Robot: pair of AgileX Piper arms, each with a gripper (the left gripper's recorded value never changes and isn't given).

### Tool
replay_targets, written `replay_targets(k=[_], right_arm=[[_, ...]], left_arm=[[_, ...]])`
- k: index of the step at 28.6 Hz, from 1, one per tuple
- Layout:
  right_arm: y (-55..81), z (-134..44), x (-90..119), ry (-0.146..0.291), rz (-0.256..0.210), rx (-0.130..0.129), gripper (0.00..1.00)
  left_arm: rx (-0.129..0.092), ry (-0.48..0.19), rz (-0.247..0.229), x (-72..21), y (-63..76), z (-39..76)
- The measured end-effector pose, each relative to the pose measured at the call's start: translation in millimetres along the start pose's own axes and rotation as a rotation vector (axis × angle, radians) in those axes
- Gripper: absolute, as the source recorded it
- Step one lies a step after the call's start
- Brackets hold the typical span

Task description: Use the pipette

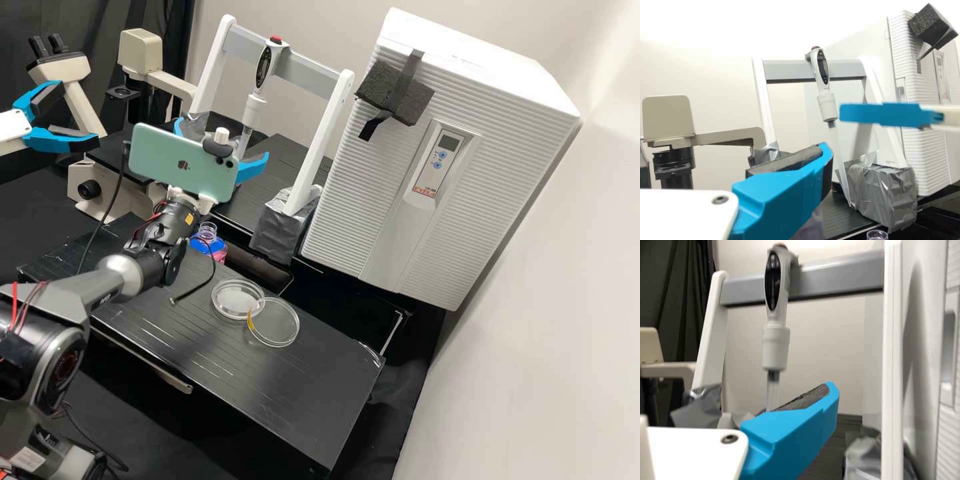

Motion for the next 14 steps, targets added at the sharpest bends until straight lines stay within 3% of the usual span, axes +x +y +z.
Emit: replay_targets(k=[7,14], right_arm=[[12.1,-18.7,34,-0.027,0.034,0.009,1.0],[12.1,-34.9,62,-0.039,0.03,-0.04,1.0]], left_arm=[[0.0,0.003,-0.002,0.1,-0.4,-0.7],[-0.016,0.025,-0.002,-0.2,-0.6,-6.3]])
